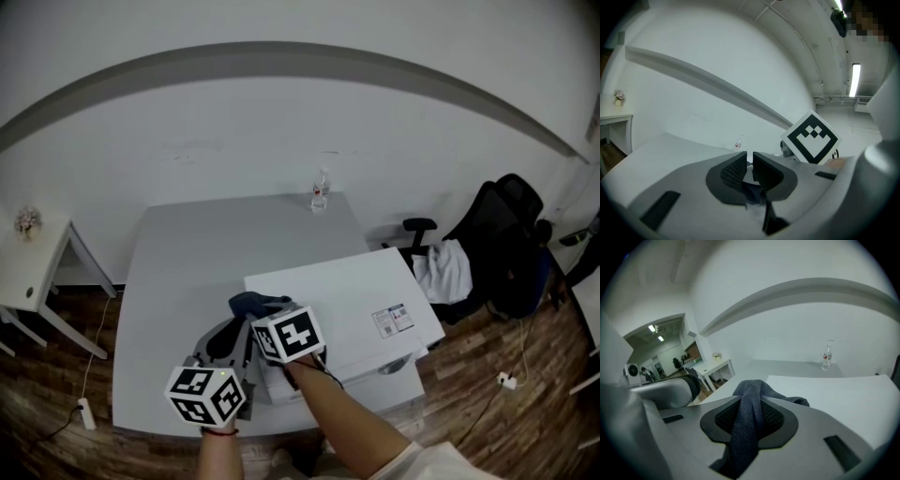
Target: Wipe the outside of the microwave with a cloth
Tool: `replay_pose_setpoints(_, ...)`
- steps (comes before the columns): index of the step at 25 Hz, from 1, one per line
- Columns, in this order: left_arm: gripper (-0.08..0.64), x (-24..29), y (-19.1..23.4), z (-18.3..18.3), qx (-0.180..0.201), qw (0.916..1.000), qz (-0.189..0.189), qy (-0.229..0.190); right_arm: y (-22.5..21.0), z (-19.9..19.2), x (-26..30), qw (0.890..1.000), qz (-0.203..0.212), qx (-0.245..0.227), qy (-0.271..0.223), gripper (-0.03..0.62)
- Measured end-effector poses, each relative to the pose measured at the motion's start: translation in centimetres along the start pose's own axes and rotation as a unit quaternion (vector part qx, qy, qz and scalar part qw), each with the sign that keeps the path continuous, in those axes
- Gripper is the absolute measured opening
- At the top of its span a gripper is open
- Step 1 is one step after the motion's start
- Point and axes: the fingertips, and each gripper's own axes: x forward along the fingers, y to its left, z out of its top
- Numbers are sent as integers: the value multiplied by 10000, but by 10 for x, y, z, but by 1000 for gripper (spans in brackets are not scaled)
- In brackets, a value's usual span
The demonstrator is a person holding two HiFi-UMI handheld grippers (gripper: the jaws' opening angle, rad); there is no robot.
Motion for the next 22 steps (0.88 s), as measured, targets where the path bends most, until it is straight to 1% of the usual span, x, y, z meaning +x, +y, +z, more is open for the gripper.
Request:
replay_pose_setpoints(5, 41, -3, -12, 7, -28, 9999, -90, -125, 10, 10, -24, 9954, 682, 535, -403, 95)
replay_pose_setpoints(7, 41, -3, -19, 8, -8, 9998, -146, -138, 7, 13, -41, 9929, 836, 626, -571, 95)
replay_pose_setpoints(10, 41, 1, -32, 8, 45, 9996, -259, -112, -6, 14, -71, 9907, 889, 643, -805, 95)
replay_pose_setpoints(13, 41, 11, -47, 6, 111, 9991, -395, -53, -27, 8, -100, 9908, 782, 587, -937, 95)
replay_pose_setpoints(16, 41, 20, -64, 4, 164, 9984, -539, -7, -55, -1, -129, 9908, 575, 626, -1053, 95)
replay_pose_setpoints(19, 41, 30, -81, -1, 201, 9974, -683, 67, -88, -13, -158, 9904, 282, 711, -1147, 96)
replay_pose_setpoints(22, 41, 39, -98, -9, 237, 9963, -813, 140, -124, -28, -188, 9900, -113, 723, -1205, 96)
